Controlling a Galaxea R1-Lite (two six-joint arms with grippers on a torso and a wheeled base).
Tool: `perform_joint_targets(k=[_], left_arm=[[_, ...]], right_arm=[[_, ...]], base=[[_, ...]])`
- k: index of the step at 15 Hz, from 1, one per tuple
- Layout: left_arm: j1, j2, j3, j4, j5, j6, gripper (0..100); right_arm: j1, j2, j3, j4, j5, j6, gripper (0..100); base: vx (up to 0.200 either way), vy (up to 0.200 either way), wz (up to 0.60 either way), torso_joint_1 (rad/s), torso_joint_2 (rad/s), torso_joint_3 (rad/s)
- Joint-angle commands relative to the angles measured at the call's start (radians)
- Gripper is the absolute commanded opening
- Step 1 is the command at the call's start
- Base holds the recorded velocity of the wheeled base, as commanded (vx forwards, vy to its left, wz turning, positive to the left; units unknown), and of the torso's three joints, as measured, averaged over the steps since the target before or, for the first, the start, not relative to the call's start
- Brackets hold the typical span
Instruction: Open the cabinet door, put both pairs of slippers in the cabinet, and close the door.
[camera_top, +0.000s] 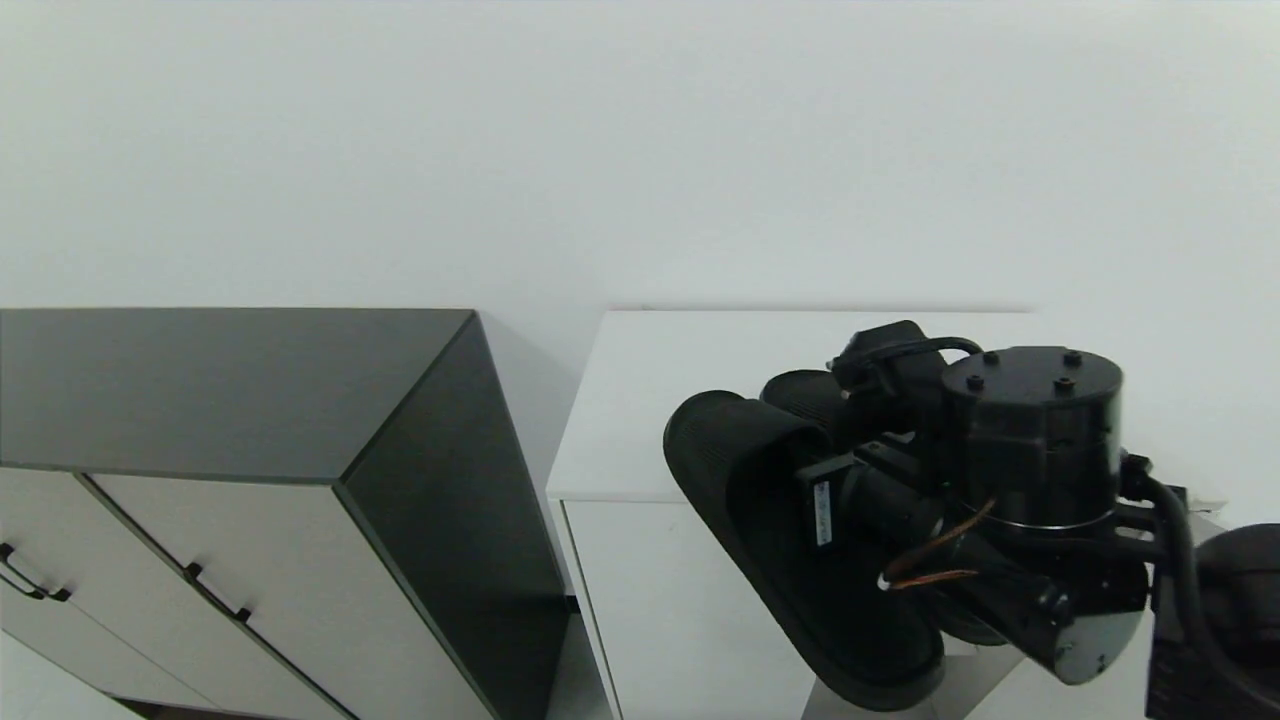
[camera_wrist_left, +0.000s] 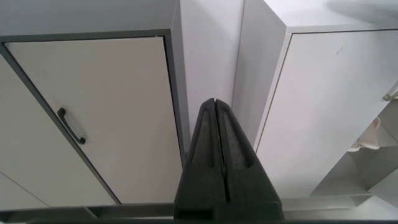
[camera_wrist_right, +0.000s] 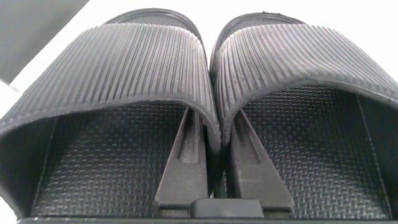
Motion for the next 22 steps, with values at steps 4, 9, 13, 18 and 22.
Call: perform_joint_targets(k=[4, 9, 13, 18, 22], left_arm=[[0.000, 0.001, 0.000, 0.000, 0.000, 0.000, 0], [0.000, 0.001, 0.000, 0.000, 0.000, 0.000, 0], [0.000, 0.001, 0.000, 0.000, 0.000, 0.000, 0], [0.000, 0.001, 0.000, 0.000, 0.000, 0.000, 0], [0.000, 0.001, 0.000, 0.000, 0.000, 0.000, 0]], right_arm=[[0.019, -0.055, 0.035, 0.002, 0.002, -0.002, 0], [0.019, -0.038, 0.044, -0.001, 0.000, -0.001, 0], [0.018, -0.038, 0.043, -0.002, 0.000, -0.001, 0], [0.018, -0.041, 0.051, -0.002, -0.001, -0.002, 0], [0.018, -0.045, 0.052, -0.002, -0.003, -0.004, 0]], base=[[0.000, 0.000, 0.00, 0.000, 0.00, 0.000], [0.000, 0.000, 0.00, 0.000, 0.00, 0.000], [-0.050, 0.000, 0.00, 0.001, 0.00, 0.001], [-0.200, 0.000, 0.00, 0.001, 0.00, 0.004], [-0.200, 0.000, 0.00, -0.001, 0.00, 0.005]])
